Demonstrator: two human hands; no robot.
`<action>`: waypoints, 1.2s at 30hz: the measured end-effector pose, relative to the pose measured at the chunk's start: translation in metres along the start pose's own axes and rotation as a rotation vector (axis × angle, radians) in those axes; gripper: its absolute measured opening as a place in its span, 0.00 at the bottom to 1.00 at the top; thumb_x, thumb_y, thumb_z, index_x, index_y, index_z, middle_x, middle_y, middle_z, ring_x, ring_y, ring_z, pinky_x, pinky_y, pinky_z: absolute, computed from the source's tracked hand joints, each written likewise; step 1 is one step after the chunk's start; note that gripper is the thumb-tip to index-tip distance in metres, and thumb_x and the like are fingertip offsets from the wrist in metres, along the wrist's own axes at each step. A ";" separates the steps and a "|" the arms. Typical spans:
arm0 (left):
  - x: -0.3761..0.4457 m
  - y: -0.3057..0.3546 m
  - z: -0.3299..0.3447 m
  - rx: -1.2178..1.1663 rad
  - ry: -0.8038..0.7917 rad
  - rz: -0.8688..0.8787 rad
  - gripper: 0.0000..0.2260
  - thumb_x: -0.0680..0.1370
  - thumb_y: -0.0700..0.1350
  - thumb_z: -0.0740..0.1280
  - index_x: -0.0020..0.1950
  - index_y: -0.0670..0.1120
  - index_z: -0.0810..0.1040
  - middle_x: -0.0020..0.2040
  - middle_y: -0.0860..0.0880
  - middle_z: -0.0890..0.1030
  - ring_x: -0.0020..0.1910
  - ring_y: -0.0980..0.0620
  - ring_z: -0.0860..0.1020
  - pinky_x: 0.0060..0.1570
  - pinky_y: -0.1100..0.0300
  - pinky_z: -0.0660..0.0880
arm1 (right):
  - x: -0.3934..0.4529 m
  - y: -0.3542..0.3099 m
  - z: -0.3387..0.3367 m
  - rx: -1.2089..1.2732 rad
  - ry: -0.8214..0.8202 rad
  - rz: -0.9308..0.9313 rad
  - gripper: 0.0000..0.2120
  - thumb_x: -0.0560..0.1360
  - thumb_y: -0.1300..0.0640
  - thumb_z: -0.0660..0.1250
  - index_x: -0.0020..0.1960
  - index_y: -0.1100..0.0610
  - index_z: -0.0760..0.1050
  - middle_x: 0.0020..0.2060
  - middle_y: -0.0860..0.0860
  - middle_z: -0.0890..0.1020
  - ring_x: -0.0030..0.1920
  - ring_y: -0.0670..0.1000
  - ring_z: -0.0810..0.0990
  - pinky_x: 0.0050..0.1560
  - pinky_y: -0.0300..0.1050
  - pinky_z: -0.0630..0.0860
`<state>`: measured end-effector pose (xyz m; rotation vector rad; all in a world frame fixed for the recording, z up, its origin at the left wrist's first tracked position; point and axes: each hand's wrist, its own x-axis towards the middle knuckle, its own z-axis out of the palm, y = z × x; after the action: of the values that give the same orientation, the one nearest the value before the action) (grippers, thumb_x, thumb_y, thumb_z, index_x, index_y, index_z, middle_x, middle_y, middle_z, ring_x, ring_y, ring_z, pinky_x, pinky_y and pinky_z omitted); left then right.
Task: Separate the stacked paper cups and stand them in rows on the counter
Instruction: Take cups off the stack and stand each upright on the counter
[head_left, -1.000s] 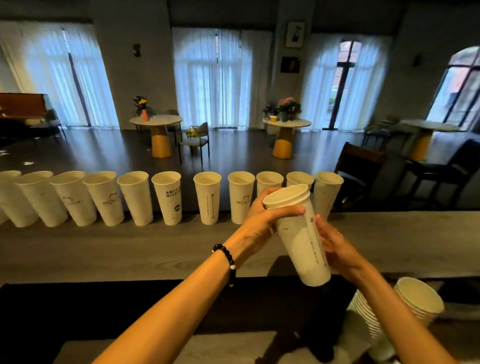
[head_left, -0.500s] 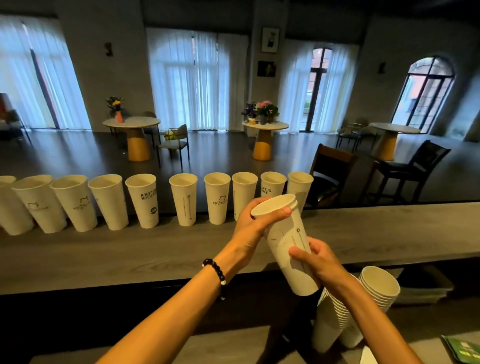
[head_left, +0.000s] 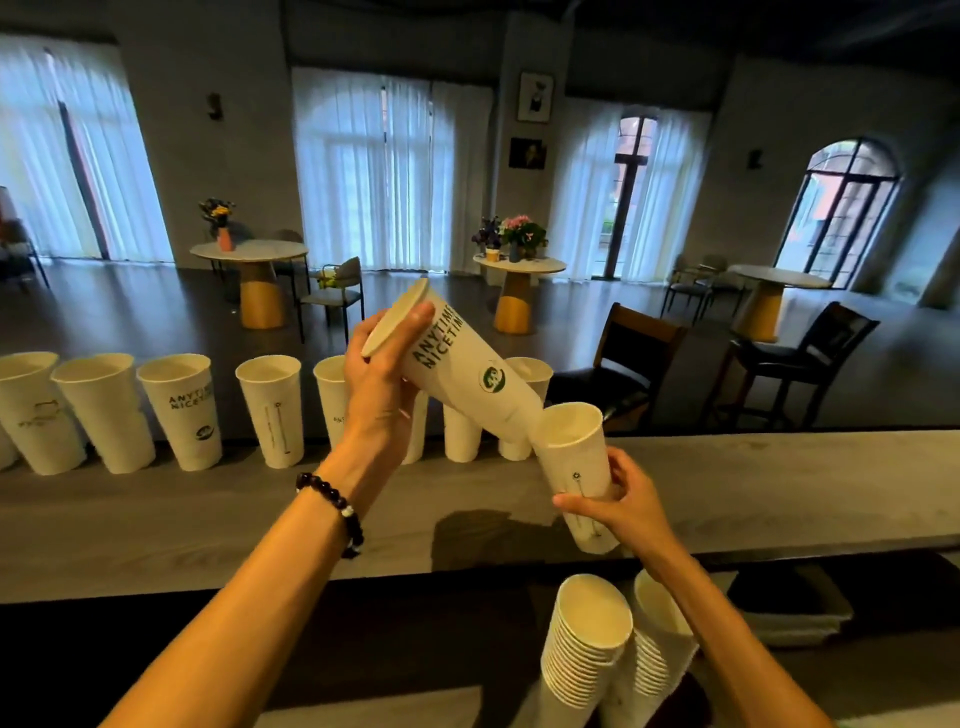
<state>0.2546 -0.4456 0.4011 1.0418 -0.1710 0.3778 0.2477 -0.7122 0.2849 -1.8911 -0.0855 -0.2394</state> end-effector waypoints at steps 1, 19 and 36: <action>0.007 -0.001 0.002 0.020 -0.002 0.015 0.29 0.67 0.52 0.77 0.64 0.46 0.73 0.52 0.47 0.81 0.53 0.49 0.81 0.54 0.50 0.80 | 0.013 0.007 -0.008 0.008 0.026 0.006 0.33 0.61 0.58 0.82 0.61 0.49 0.71 0.55 0.45 0.79 0.55 0.46 0.78 0.47 0.37 0.76; 0.060 -0.075 0.009 0.304 -0.173 -0.038 0.33 0.63 0.55 0.77 0.65 0.47 0.75 0.52 0.48 0.84 0.53 0.50 0.84 0.46 0.58 0.79 | 0.188 0.087 -0.003 0.062 0.103 0.088 0.35 0.66 0.60 0.79 0.69 0.59 0.69 0.63 0.57 0.78 0.62 0.59 0.77 0.57 0.56 0.77; 0.058 -0.109 0.058 0.410 -0.345 -0.092 0.34 0.59 0.57 0.80 0.62 0.52 0.75 0.53 0.54 0.84 0.55 0.54 0.83 0.48 0.58 0.81 | 0.162 0.079 -0.046 0.068 0.195 0.098 0.25 0.66 0.49 0.76 0.59 0.55 0.74 0.54 0.56 0.80 0.53 0.55 0.80 0.44 0.42 0.77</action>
<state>0.3519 -0.5313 0.3599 1.5120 -0.3636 0.1471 0.4143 -0.7909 0.2593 -1.7904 0.1293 -0.3476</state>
